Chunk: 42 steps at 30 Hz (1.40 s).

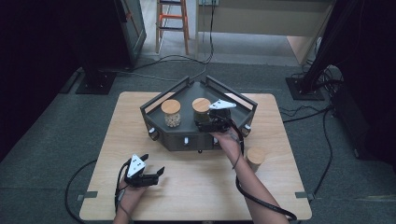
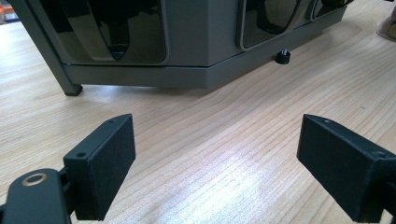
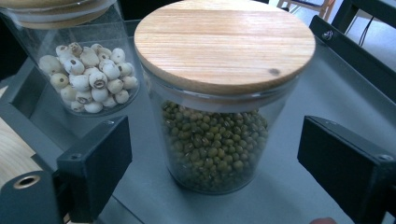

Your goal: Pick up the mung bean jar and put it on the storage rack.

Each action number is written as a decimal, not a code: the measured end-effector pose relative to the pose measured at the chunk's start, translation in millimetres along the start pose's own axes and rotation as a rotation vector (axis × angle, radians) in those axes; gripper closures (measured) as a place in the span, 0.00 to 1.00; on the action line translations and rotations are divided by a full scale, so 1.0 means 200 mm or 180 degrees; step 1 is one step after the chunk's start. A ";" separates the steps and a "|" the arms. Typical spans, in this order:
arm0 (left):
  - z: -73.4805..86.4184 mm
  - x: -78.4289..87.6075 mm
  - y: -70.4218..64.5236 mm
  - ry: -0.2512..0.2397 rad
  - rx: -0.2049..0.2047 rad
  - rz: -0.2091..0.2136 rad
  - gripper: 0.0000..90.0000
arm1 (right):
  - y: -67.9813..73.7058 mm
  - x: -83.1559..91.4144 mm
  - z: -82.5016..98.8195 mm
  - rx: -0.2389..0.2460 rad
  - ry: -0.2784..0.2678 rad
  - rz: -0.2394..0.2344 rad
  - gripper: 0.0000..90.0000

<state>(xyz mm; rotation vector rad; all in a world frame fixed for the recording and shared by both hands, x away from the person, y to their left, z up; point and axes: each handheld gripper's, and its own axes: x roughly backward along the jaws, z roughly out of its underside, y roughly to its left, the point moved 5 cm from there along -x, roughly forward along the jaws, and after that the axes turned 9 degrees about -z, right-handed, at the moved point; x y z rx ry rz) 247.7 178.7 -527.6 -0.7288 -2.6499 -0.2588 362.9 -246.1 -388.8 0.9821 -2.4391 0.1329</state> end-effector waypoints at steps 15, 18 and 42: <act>0.00 0.00 0.00 -0.0001 0.0016 0.0000 0.13 | -0.01 0.09 0.05 0.0090 -0.0080 -0.0051 0.11; 0.00 0.00 0.00 -0.0001 0.0016 0.0001 0.13 | 0.00 0.11 0.06 0.0113 -0.0097 -0.0035 0.11; 0.00 0.00 0.00 0.0001 0.0028 -0.0006 0.13 | -0.02 0.23 0.12 0.0165 -0.0203 -0.0177 0.11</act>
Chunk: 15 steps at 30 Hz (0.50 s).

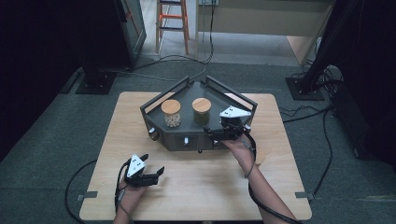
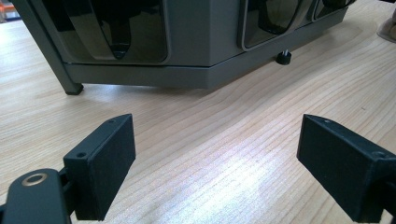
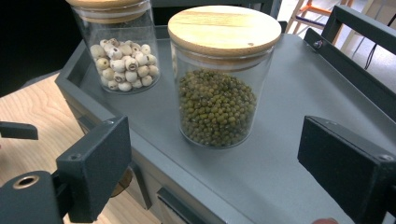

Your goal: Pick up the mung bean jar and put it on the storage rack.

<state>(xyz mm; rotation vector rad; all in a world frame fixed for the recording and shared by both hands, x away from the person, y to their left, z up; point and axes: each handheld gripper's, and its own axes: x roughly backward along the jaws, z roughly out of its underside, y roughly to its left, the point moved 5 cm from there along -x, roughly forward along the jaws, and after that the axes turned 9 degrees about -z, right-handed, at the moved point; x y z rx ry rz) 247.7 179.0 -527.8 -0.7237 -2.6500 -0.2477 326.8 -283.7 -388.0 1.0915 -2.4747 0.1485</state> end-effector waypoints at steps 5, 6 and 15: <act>0.00 0.00 0.00 -0.0001 0.0004 0.0001 0.13 | -0.01 0.03 0.02 -0.0051 -0.0061 -0.0068 0.11; 0.00 0.00 0.00 -0.0002 0.0007 0.0001 0.13 | -0.01 0.03 0.03 -0.0032 -0.0063 -0.0061 0.11; 0.00 0.00 0.00 -0.0003 0.0005 0.0000 0.13 | 0.00 0.09 0.08 0.0034 -0.0027 -0.0077 0.11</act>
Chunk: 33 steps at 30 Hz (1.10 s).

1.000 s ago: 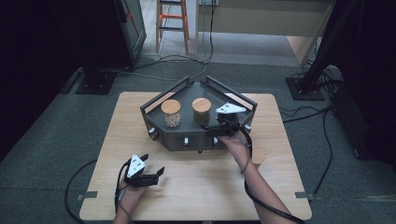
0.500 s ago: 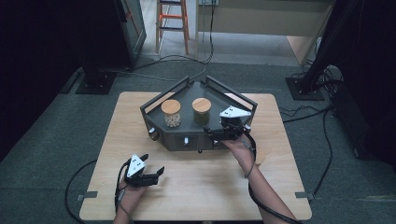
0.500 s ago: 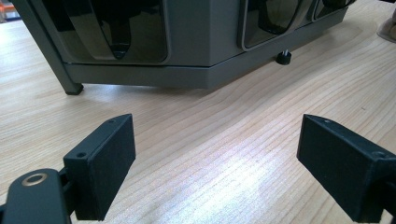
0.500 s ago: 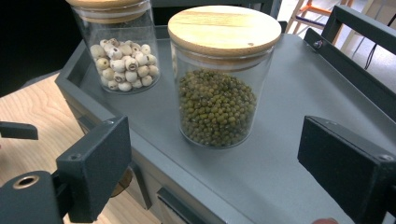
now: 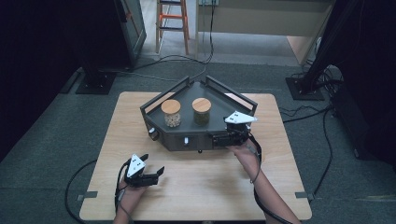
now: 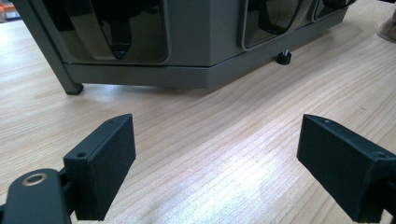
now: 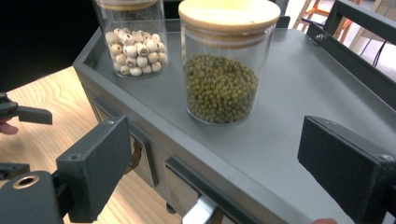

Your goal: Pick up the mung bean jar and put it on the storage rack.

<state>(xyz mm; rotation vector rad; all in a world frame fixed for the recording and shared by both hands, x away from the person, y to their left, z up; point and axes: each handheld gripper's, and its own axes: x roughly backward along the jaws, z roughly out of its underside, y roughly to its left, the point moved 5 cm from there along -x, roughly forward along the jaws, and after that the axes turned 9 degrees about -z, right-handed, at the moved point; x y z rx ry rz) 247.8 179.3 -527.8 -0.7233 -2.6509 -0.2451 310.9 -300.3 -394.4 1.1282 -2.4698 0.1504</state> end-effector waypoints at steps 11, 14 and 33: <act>0.00 0.00 0.00 -0.0004 0.0008 -0.0004 0.13 | 0.00 0.06 0.04 0.0068 -0.0024 0.0004 0.11; 0.00 0.00 0.00 -0.0008 0.0000 -0.0004 0.13 | 0.00 0.07 0.05 0.0083 0.0005 -0.0013 0.11; 0.00 0.00 0.00 0.0004 0.0004 -0.0003 0.13 | 0.02 0.17 0.13 0.0166 0.0024 -0.0007 0.11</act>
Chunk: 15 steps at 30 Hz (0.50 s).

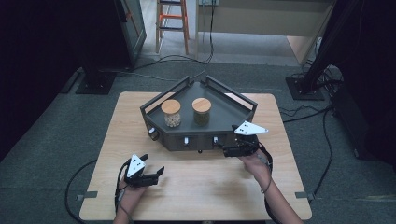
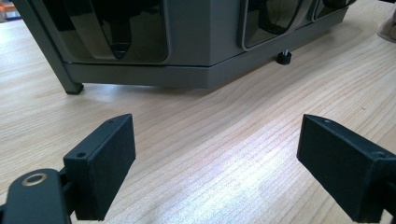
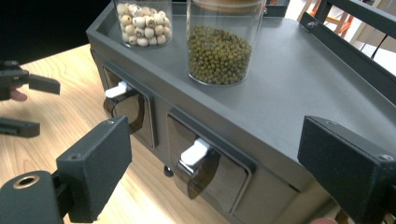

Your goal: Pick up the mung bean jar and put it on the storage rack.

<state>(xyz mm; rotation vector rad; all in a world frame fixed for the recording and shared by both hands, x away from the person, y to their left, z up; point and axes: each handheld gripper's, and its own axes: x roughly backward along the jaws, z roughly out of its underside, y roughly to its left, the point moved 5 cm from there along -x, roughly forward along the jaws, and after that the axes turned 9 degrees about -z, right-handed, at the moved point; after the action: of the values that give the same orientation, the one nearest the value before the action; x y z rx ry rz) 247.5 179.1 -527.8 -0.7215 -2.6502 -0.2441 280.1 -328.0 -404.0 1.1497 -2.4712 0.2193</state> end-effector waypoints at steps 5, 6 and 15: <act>0.00 0.00 0.00 0.0006 -0.0006 -0.0002 0.13 | -0.02 0.03 0.04 -0.0006 0.0022 -0.0023 0.11; 0.00 0.00 0.00 0.0003 -0.0004 -0.0003 0.13 | -0.02 0.04 0.05 -0.0024 0.0022 -0.0031 0.11; 0.00 0.00 0.00 0.0006 0.0003 -0.0003 0.13 | -0.02 0.07 0.11 -0.0036 -0.0004 0.0009 0.11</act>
<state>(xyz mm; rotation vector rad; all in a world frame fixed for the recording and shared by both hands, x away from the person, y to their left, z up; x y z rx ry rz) 247.7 178.8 -527.8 -0.7192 -2.6487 -0.2439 268.3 -347.6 -417.2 1.1422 -2.4720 0.2052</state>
